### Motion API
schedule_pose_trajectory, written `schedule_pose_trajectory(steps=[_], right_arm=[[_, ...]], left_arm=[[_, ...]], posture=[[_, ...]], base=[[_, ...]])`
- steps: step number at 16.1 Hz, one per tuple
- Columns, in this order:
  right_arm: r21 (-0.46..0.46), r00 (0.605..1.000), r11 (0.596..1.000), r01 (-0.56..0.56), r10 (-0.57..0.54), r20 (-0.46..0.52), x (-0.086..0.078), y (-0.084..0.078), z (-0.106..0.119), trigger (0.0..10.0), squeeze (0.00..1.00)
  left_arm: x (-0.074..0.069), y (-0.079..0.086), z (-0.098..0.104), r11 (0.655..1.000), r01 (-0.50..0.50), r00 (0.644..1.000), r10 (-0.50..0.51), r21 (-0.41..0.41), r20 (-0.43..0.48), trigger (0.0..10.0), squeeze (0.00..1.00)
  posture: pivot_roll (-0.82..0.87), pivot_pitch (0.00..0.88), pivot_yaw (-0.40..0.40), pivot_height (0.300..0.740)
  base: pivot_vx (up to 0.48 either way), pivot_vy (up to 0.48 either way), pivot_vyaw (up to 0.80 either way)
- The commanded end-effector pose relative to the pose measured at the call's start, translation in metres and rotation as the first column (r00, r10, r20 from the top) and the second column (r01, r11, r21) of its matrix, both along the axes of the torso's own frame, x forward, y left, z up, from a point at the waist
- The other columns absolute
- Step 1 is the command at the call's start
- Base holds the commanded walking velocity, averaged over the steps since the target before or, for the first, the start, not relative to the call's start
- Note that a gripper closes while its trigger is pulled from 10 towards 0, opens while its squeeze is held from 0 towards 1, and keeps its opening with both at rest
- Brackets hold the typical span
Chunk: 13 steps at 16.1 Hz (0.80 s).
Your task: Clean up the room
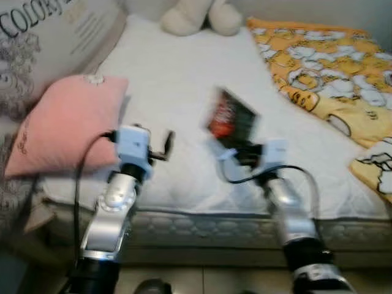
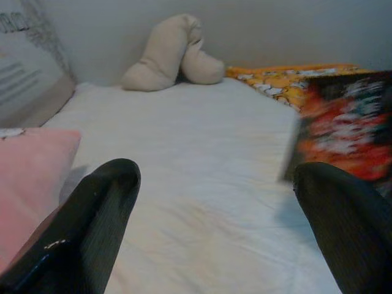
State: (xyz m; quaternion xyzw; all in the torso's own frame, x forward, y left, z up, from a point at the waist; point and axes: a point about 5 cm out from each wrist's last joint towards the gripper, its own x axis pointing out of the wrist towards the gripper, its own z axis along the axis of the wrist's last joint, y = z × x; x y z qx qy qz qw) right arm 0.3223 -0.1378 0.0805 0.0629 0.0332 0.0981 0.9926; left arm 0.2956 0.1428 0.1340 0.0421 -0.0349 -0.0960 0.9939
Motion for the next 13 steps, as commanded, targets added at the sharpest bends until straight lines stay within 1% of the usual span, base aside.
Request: schedule_pose_trajectory(steps=[1,4,7,10,12,13], right_arm=[[0.017,0.997,0.999,-0.029,0.028,0.074,0.0054,0.0113,0.0146,0.0,0.00],[0.017,0.996,0.999,-0.036,0.035,0.078,0.0056,0.0121,0.0151,0.0,0.00],[0.025,0.995,0.998,-0.049,0.047,0.083,0.0059,0.0142,0.0159,0.0,0.00],[0.030,0.995,0.998,-0.056,0.053,0.085,0.0061,0.0155,0.0164,0.0,0.00],[0.031,0.995,0.998,-0.060,0.058,0.086,0.0063,0.0159,0.0166,0.0,0.00],[0.033,0.995,0.998,-0.061,0.058,0.086,0.0064,0.0160,0.0166,0.0,0.00]], left_arm=[[0.0020,0.0087,-0.0021,0.999,-0.030,0.999,0.031,0.027,-0.018,10.0,0.00],[0.0020,0.0092,-0.0010,0.999,-0.042,0.999,0.043,0.031,-0.001,10.0,0.00],[0.0011,0.0096,0.0038,0.998,-0.061,0.998,0.060,0.031,0.032,10.0,0.00],[0.0012,0.0109,0.0033,0.996,-0.083,0.996,0.082,0.031,0.025,10.0,0.00],[0.0005,0.0078,0.0023,0.997,-0.071,0.997,0.070,0.033,0.024,10.0,0.00],[0.0005,0.0074,0.0023,0.997,-0.067,0.998,0.066,0.038,0.024,10.0,0.00]], posture=[[0.15,0.000,-0.047,0.732],[0.15,0.000,-0.050,0.732],[0.15,0.000,-0.051,0.732],[0.15,0.000,-0.049,0.732],[0.15,0.002,-0.048,0.732],[0.15,0.003,-0.047,0.732]], base=[[0.000,0.000,0.00],[0.000,0.000,0.00],[0.314,0.331,0.00],[0.326,0.352,0.00],[0.347,0.330,0.00],[0.431,0.000,0.00]])
